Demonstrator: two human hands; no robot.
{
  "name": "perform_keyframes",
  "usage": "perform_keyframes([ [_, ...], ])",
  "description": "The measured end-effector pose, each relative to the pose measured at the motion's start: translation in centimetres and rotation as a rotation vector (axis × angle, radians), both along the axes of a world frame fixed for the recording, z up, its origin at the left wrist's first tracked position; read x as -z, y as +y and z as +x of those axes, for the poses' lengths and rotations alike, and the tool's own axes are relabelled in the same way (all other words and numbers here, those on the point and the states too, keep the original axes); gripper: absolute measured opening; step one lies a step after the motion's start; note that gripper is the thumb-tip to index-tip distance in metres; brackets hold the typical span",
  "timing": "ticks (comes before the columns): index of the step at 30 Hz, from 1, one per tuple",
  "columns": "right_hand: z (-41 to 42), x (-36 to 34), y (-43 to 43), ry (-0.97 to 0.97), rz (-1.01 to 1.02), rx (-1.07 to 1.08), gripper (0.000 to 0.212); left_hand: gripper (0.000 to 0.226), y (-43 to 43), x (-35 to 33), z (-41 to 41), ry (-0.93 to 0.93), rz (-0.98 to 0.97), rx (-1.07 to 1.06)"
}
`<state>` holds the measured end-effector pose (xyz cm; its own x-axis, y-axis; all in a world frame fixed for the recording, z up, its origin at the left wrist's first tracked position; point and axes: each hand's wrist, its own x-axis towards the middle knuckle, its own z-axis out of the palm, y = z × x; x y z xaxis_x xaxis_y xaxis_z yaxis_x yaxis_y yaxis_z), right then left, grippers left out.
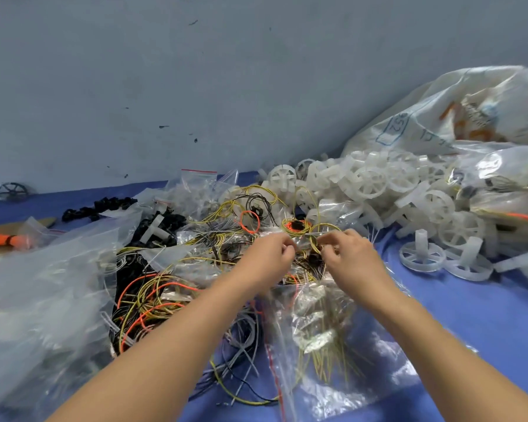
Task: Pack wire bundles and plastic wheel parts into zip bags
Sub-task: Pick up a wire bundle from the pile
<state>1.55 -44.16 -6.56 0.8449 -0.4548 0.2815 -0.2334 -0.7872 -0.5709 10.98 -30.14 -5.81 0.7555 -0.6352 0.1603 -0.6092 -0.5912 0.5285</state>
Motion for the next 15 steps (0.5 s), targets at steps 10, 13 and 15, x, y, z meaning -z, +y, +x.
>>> perform_keyframes([
  [10,0.0,1.2,-4.4,0.110,0.085,0.142,0.033,0.033,-8.7,1.1,2.5,0.152,0.117,-0.045],
  [13,0.1,1.3,-4.3,0.093,0.109,0.142,0.033,0.028,-9.1,1.2,2.5,0.196,0.048,-0.081],
  [15,0.2,0.9,-4.0,0.069,0.102,0.144,0.033,0.025,-8.7,1.1,1.7,0.198,-0.059,-0.076],
])
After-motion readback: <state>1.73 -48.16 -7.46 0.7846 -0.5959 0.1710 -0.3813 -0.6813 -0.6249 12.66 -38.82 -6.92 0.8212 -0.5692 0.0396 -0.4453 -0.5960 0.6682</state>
